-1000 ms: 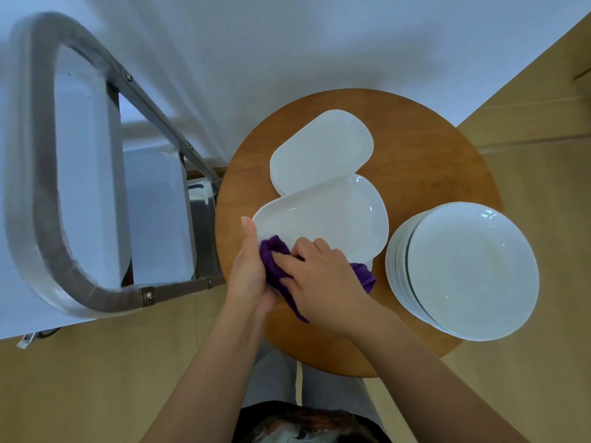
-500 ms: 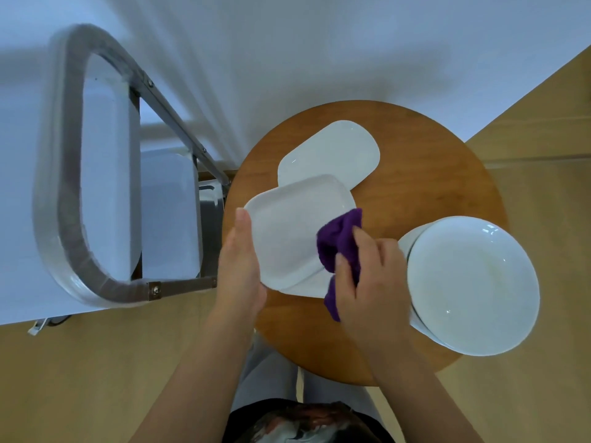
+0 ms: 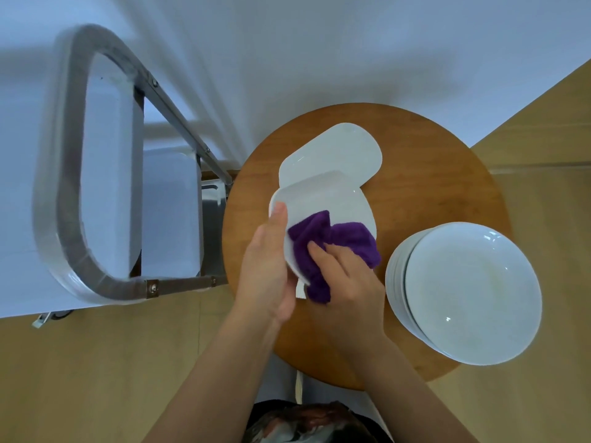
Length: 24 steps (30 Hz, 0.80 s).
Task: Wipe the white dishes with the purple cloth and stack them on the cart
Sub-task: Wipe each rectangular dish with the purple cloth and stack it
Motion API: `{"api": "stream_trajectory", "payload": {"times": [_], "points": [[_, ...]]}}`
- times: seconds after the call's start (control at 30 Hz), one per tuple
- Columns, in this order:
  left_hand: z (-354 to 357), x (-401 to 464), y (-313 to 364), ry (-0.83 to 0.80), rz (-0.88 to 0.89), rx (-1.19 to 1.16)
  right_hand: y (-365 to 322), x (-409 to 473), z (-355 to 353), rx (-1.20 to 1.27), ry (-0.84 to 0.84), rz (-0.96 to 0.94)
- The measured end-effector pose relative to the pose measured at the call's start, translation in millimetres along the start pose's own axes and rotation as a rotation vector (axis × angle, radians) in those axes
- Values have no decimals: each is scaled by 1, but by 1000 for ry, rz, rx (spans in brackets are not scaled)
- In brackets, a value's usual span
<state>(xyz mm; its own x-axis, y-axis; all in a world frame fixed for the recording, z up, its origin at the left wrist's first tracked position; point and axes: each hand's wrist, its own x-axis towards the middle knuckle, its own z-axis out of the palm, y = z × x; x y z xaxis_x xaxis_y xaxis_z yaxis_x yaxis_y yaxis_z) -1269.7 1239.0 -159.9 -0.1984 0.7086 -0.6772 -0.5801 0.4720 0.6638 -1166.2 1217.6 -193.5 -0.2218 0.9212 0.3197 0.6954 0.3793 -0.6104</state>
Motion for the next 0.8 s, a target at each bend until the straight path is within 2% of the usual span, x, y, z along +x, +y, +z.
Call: {"api": "stream_trajectory", "payload": {"times": [0.03,0.1,0.13,0.2,0.27,0.3,0.33,0.4,0.43,0.5,0.6,0.7,0.8], "points": [[1,-1,5,-24,26,70,2,3,-3,101,7,32],[-1,-1,13,-36,87,209,4,13,-15,383,-8,244],[-5,2,14,14,130,301,5,18,-21,503,-14,389],[-20,16,6,211,256,572,9,24,-28,684,-18,685],[-37,27,-5,337,158,653,19,24,-32,974,-21,903],[-44,30,-9,306,27,533,24,22,-33,1134,-20,968],[-53,33,-14,196,-85,339,29,20,-33,1269,-24,1013],[-68,38,-29,-112,-205,-104,34,16,-33,1422,-59,1083],[-72,37,-32,-181,-234,-265,35,13,-32,1450,-86,1120],[-77,37,-39,-248,-244,-395,37,10,-29,1456,-109,1210],[-80,40,-37,-268,-217,-384,42,10,-30,1399,-138,1305],[-86,41,-26,-265,-165,-346,39,20,-36,1244,-205,1312],[-94,38,-9,-235,-89,-276,32,24,-39,989,-50,1275]]}}
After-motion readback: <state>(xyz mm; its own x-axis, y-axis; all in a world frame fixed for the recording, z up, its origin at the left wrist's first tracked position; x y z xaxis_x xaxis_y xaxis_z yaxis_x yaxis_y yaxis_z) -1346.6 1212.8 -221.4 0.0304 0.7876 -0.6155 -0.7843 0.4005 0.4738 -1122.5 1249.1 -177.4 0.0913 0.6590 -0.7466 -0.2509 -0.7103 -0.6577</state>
